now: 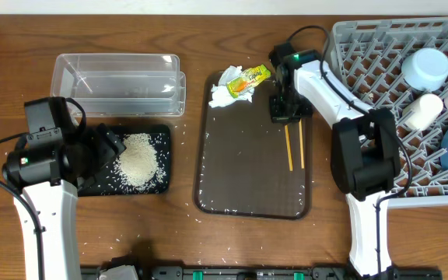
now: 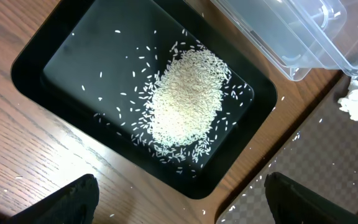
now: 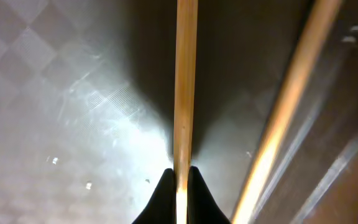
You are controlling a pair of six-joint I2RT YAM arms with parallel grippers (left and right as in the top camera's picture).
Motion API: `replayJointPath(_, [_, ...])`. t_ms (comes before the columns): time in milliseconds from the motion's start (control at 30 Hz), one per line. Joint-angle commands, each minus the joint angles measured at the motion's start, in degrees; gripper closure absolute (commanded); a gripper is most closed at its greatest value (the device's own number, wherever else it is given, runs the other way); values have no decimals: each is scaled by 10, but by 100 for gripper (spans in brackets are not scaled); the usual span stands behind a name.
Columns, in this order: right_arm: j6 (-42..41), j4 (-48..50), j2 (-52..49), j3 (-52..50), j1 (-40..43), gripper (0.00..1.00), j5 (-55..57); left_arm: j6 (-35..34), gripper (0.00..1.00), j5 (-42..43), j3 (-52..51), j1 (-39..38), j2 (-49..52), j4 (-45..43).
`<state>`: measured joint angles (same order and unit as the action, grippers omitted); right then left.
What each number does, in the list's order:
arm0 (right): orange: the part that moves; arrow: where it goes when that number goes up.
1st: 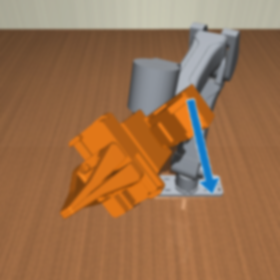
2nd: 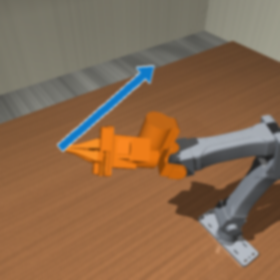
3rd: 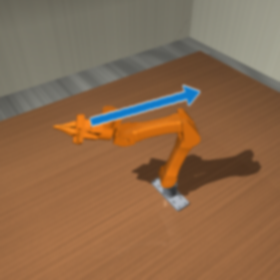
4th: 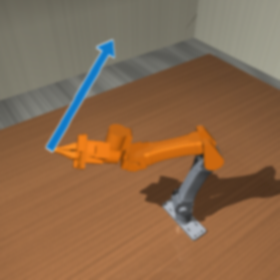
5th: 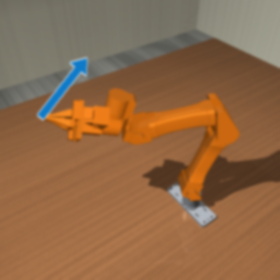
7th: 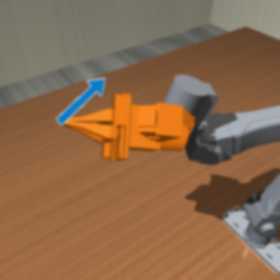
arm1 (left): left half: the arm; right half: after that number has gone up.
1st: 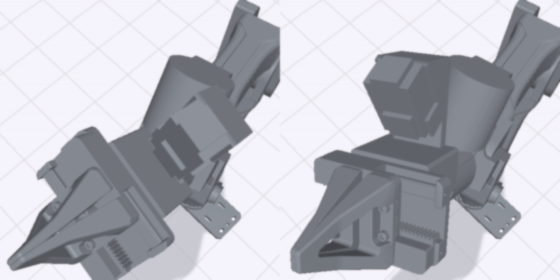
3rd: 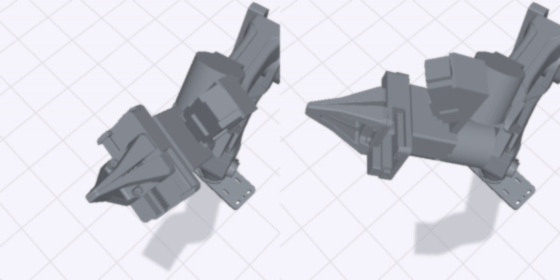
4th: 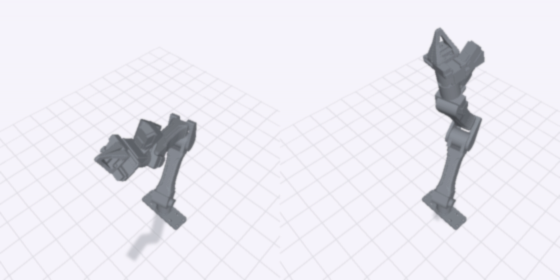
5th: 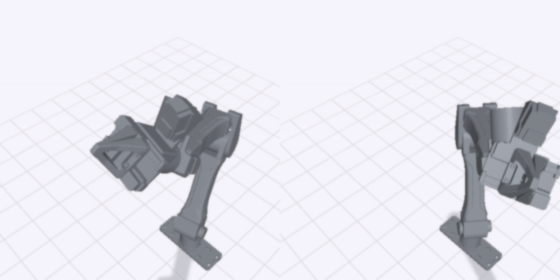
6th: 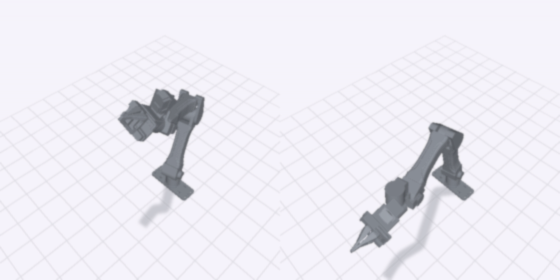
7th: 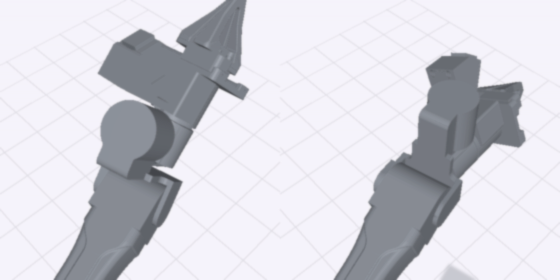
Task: Sort waste into correct bins and load items into the dishwasher rack
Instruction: 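Carry the chopstick with the right gripper into the dish rack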
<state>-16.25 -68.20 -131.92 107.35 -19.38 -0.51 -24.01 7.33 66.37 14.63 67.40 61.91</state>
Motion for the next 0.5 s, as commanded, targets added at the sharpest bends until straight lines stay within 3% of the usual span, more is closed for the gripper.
replayJointPath(0, [8,-25,43,63,26,99,3,1,12,-1,7,3,0,2])
replayJointPath(200, [80,-66,101,148,97,99,7,1,12,-1,7,3,0,2])
replayJointPath(467, [146,-55,124,146,180,99,5,1,12,-1,7,3,0,2])
